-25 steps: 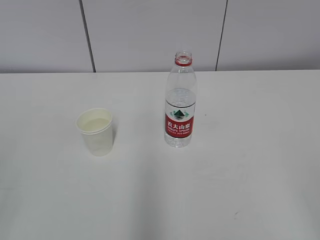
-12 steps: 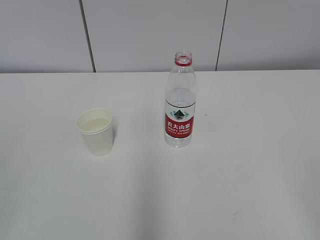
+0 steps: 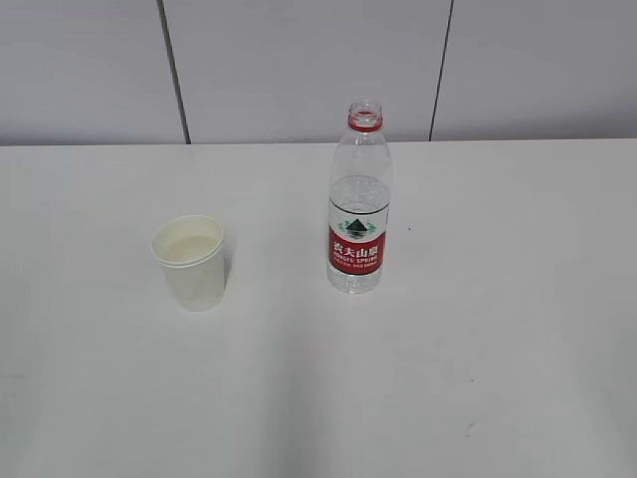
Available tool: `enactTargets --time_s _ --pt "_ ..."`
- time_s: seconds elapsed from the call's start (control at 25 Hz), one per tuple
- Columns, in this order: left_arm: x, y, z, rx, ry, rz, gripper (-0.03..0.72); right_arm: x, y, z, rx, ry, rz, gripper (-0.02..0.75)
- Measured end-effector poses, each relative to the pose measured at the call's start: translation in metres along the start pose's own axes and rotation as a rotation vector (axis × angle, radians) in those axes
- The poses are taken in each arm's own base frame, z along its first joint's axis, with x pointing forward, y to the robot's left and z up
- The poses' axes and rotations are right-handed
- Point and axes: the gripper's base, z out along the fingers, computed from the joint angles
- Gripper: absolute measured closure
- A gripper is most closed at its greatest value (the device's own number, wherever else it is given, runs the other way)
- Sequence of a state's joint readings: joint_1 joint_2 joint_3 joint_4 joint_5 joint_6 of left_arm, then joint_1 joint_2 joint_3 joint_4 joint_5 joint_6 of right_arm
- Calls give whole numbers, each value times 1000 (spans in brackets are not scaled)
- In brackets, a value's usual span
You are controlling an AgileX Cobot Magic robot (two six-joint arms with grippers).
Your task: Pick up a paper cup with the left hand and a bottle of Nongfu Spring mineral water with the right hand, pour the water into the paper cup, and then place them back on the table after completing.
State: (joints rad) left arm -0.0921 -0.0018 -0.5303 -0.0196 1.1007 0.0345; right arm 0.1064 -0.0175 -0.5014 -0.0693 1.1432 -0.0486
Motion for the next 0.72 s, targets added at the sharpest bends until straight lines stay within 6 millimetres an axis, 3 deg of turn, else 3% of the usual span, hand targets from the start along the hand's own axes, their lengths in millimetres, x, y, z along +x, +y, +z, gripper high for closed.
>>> enactTargets --time_s 0.72 --pt "0 0 0 1 0 -1 251 0 0 0 2 0 0 150"
